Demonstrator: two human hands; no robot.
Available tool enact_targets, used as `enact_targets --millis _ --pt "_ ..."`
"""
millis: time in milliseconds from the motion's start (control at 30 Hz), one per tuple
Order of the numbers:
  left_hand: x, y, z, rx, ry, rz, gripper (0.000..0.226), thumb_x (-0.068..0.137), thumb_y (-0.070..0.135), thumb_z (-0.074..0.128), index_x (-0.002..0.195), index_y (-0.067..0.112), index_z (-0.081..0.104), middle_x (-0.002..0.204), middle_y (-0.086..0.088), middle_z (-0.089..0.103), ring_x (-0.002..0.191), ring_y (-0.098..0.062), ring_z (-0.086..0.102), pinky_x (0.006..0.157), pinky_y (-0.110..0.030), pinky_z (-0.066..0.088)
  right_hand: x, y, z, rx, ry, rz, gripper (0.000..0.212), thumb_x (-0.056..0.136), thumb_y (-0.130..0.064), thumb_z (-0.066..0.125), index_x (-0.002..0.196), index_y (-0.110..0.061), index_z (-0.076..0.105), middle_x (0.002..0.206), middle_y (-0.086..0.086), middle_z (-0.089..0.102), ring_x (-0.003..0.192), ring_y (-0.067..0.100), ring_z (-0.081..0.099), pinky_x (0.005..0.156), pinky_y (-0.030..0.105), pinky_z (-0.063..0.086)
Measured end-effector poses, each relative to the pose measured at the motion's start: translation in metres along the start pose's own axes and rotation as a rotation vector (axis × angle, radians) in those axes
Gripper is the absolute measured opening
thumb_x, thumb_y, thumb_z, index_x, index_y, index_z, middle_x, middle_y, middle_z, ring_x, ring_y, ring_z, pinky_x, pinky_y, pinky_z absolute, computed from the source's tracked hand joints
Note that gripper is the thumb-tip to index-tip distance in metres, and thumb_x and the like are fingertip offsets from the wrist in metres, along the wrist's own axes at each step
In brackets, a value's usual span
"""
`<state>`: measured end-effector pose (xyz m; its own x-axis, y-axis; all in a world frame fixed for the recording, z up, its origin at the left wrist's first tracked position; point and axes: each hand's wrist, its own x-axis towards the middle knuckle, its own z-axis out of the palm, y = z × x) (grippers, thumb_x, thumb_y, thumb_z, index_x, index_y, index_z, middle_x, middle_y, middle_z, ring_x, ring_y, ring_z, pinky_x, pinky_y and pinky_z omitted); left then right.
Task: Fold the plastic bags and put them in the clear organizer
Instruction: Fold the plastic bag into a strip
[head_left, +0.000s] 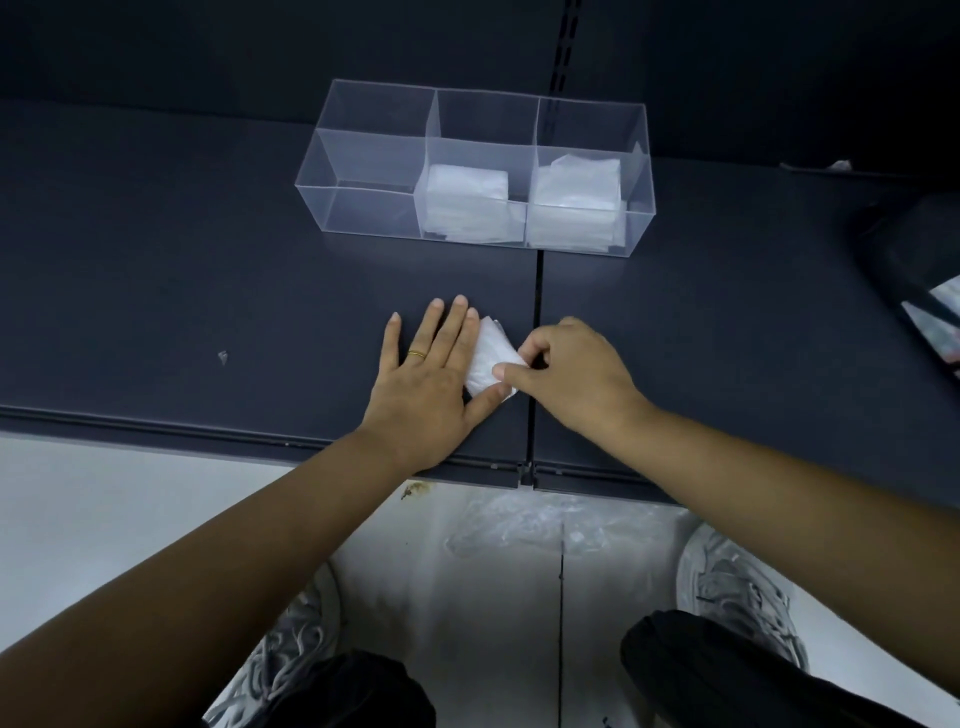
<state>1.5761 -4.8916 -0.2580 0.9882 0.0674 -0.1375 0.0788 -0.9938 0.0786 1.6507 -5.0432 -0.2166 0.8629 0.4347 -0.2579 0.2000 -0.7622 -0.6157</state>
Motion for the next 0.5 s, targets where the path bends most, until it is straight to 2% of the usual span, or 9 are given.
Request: enact_targets --millis 100,200,267,333,400,500 --pt "-0.001 0.004 0.000 -0.016 -0.009 -0.047 0.095 0.078 0.073 -0.013 0.152 0.013 -0.007 0.161 -0.002 -0.010 0.147 -0.017 -0.013 0.117 -0.049 -0.012 -0.005 -0.001 0.004 0.001 0.041 -0.018 0.019 0.082 -0.038 0.070 0.075 -0.022 0.062 0.090 -0.006 0.054 0.080 0.009 0.055 0.072 0.029 0.048" --pt "-0.007 0.012 0.001 -0.016 -0.010 -0.118 0.093 0.079 0.071 -0.010 0.150 0.012 -0.012 0.161 -0.005 -0.012 0.147 -0.017 -0.014 0.116 -0.047 -0.012 -0.001 -0.009 0.003 0.038 0.081 -0.043 0.016 0.079 -0.027 0.070 0.070 -0.023 0.058 0.078 -0.011 0.061 0.077 0.009 0.059 0.072 0.030 0.050" --pt "-0.012 0.017 0.001 -0.046 -0.006 -0.134 0.094 0.079 0.072 -0.007 0.150 0.011 -0.013 0.161 -0.005 -0.013 0.147 -0.017 -0.016 0.116 -0.045 -0.013 0.005 -0.012 0.004 0.067 0.055 -0.048 0.015 0.077 -0.017 0.070 0.074 -0.022 0.057 0.075 -0.012 0.059 0.078 0.010 0.058 0.072 0.030 0.051" --pt "-0.015 0.015 -0.005 -0.245 -0.012 -0.136 0.095 0.082 0.073 0.011 0.152 0.012 -0.007 0.161 -0.003 -0.009 0.147 -0.014 -0.014 0.115 -0.041 -0.014 0.008 -0.012 0.000 0.104 -0.009 -0.074 0.020 0.077 -0.008 0.070 0.082 -0.019 0.055 0.077 -0.010 0.057 0.074 0.010 0.055 0.071 0.029 0.050" --pt "-0.013 0.006 -0.019 -0.576 -0.031 -0.132 0.102 0.079 0.073 0.037 0.153 0.015 -0.001 0.162 0.001 -0.002 0.147 -0.009 -0.008 0.117 -0.035 -0.010 0.008 -0.011 -0.010 0.083 -0.078 -0.181 0.025 0.077 -0.005 0.071 0.088 -0.018 0.053 0.077 -0.007 0.058 0.067 0.005 0.051 0.069 0.029 0.050" --pt "-0.008 -0.008 -0.047 -0.897 -0.138 -0.038 0.117 0.063 0.066 0.066 0.153 0.028 0.001 0.157 0.018 0.014 0.144 -0.002 0.010 0.117 -0.026 0.012 0.001 -0.014 -0.029 -0.027 -0.192 -0.415 0.031 0.079 -0.009 0.072 0.089 -0.026 0.049 0.073 -0.010 0.057 0.063 0.005 0.051 0.062 0.020 0.045"
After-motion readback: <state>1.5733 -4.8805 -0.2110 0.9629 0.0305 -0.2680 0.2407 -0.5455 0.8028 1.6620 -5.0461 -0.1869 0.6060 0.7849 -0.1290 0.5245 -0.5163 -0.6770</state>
